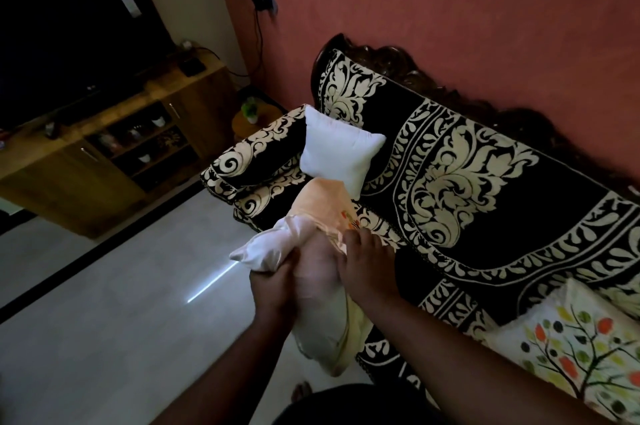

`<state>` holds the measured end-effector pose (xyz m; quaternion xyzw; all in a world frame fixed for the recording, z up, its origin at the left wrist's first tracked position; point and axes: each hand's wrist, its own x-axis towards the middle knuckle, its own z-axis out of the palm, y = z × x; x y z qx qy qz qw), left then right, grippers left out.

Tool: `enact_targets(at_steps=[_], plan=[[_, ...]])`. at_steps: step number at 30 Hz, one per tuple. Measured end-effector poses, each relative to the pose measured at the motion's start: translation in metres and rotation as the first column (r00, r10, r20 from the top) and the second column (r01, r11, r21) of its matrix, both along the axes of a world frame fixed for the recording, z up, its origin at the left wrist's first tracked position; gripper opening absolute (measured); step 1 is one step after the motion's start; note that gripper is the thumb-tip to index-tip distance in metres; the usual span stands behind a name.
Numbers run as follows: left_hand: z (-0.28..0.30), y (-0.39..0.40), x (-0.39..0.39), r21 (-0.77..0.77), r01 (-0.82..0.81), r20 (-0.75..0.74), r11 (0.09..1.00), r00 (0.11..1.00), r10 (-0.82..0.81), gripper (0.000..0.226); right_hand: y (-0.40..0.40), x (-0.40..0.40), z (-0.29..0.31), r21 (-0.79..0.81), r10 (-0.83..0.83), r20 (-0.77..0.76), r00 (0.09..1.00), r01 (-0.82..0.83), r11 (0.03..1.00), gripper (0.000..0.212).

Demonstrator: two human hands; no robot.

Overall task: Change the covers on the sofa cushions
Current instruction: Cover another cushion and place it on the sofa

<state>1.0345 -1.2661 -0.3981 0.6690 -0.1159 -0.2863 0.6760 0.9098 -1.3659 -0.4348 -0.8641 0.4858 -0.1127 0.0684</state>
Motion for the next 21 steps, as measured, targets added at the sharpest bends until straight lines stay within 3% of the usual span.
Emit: enact_targets(at_steps=[3, 7, 10, 12, 15, 17, 21], plan=[[-0.002, 0.006, -0.005, 0.033, 0.064, -0.002, 0.997, 0.998, -0.064, 0.031, -0.006, -0.001, -0.002, -0.046, 0.094, -0.173, 0.980, -0.103, 0.994, 0.021], [-0.007, 0.012, -0.015, 0.250, 0.132, 0.189, 0.959, 0.965, -0.182, 0.040, -0.012, 0.011, 0.006, 0.127, 0.151, -0.362, 0.920, -0.112, 0.986, 0.029], [-0.009, 0.011, -0.011, 0.614, 0.104, 0.382, 0.783, 0.829, -0.409, 0.048, -0.023, 0.017, 0.014, 0.055, 0.143, -0.310, 0.940, -0.133, 0.990, 0.029], [-0.011, 0.011, -0.009, 0.748, 0.113, 0.410, 0.654, 0.697, -0.589, 0.047, -0.037, 0.020, 0.025, 0.050, 0.163, -0.312, 0.936, -0.155, 0.987, 0.027], [-0.012, 0.007, -0.011, 0.799, 0.142, 0.432, 0.584, 0.540, -0.722, 0.050, -0.050, 0.028, 0.049, 0.041, 0.212, -0.379, 0.901, -0.213, 0.976, 0.007], [-0.012, 0.000, -0.012, 0.804, 0.147, 0.453, 0.576, 0.476, -0.754, 0.047, -0.051, 0.035, 0.053, 0.049, 0.242, -0.384, 0.891, -0.242, 0.969, 0.025], [-0.009, -0.013, -0.004, 0.758, 0.144, 0.519, 0.636, 0.458, -0.722, 0.040, -0.030, 0.047, 0.067, 0.119, 0.424, -0.268, 0.865, -0.407, 0.906, 0.018]])
